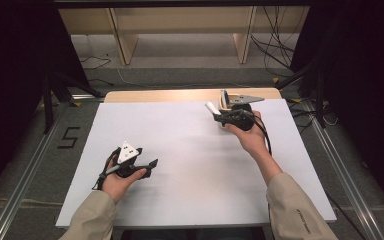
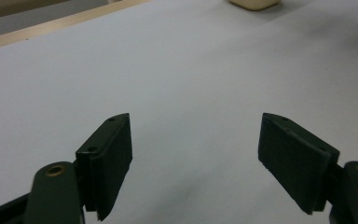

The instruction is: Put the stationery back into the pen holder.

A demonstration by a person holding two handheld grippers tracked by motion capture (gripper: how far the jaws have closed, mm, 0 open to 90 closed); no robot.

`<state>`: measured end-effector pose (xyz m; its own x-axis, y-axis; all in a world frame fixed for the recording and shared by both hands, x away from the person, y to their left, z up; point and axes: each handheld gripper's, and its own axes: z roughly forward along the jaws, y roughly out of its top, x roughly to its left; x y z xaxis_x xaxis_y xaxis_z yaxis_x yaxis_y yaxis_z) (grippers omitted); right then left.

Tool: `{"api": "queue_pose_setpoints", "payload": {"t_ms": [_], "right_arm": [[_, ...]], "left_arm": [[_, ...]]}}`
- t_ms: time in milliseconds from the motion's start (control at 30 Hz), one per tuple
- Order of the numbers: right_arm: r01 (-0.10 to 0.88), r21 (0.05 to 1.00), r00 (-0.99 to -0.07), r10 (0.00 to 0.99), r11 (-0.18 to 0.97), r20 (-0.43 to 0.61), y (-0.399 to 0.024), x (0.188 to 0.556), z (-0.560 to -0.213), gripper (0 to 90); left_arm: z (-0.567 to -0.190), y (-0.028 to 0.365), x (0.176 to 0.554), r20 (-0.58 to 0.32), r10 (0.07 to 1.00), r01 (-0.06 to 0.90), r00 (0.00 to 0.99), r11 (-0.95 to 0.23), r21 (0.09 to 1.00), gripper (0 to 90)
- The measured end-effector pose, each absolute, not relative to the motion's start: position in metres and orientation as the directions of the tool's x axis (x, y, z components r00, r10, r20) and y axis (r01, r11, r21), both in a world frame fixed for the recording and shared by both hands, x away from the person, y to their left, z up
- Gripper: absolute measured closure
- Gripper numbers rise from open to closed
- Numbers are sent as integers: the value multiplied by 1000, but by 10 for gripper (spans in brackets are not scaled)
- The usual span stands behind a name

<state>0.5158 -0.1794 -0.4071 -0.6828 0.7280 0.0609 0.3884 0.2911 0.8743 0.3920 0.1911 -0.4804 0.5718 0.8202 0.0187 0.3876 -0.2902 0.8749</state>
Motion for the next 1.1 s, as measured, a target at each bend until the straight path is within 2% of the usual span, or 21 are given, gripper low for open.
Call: {"api": "queue_pose_setpoints", "payload": {"t_ms": [1100], "right_arm": [[379,888,-655,754,261,58,-189,520,-394,705]], "left_arm": [[-480,191,392,15,821,390,570,-287,875,259]]}}
